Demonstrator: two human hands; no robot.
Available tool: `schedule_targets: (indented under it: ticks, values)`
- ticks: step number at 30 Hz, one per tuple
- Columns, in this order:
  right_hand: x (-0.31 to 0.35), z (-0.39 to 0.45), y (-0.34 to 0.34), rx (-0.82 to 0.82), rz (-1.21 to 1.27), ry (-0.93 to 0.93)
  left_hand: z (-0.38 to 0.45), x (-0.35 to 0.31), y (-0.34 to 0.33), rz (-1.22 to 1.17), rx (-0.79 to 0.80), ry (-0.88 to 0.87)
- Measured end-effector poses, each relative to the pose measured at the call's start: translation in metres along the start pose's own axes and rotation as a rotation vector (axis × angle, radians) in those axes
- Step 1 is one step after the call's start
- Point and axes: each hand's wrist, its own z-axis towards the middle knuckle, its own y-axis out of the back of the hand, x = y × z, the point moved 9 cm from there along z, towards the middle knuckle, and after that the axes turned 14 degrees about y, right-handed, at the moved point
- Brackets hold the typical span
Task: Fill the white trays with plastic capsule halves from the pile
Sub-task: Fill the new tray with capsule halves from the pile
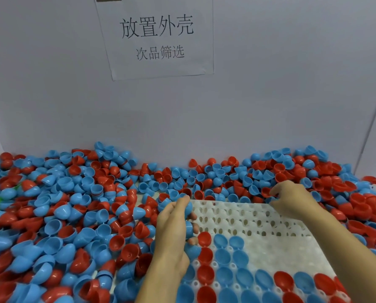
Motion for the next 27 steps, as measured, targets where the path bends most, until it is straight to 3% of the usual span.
schedule_targets:
  ticks: [8,10,13,14,15,16,17,18,20,22,24,27]
  values:
    - [-0.015,0.010,0.005,-0.192,0.053,0.008,-0.002,-0.002,0.002,-0.006,-0.025,-0.001]
    - [-0.018,0.000,0.032,-0.422,0.197,-0.026,-0.002,-0.003,0.002,0.002,-0.031,-0.009]
    - [-0.016,-0.039,0.080,-1.014,0.682,-0.122,-0.002,-0.003,0.002,0.016,-0.048,-0.014]
    - [-0.005,-0.050,0.087,-1.144,0.874,-0.109,-0.002,-0.003,0.003,0.017,-0.052,-0.013]
    - [0.017,-0.054,0.093,-1.174,1.048,-0.033,-0.002,-0.002,0.003,0.020,-0.055,-0.011]
    - [0.048,-0.049,0.099,-1.075,1.191,0.107,-0.002,-0.002,0.003,0.027,-0.056,-0.010]
    - [0.091,-0.042,0.102,-0.831,1.278,0.290,-0.002,-0.002,0.003,0.035,-0.056,-0.005]
    - [0.137,-0.038,0.096,-0.487,1.277,0.470,-0.002,-0.001,0.002,0.040,-0.053,0.000]
    - [0.204,-0.052,0.063,0.170,1.014,0.698,-0.003,0.000,0.001,0.043,-0.051,0.006]
    - [0.217,-0.072,0.035,0.494,0.748,0.788,-0.003,-0.001,0.002,0.057,-0.059,0.006]
    - [0.204,-0.075,0.031,0.477,0.638,0.760,-0.002,-0.001,0.003,0.078,-0.065,0.004]
    - [0.169,-0.065,0.039,0.204,0.570,0.635,-0.001,0.001,0.001,0.123,-0.048,0.007]
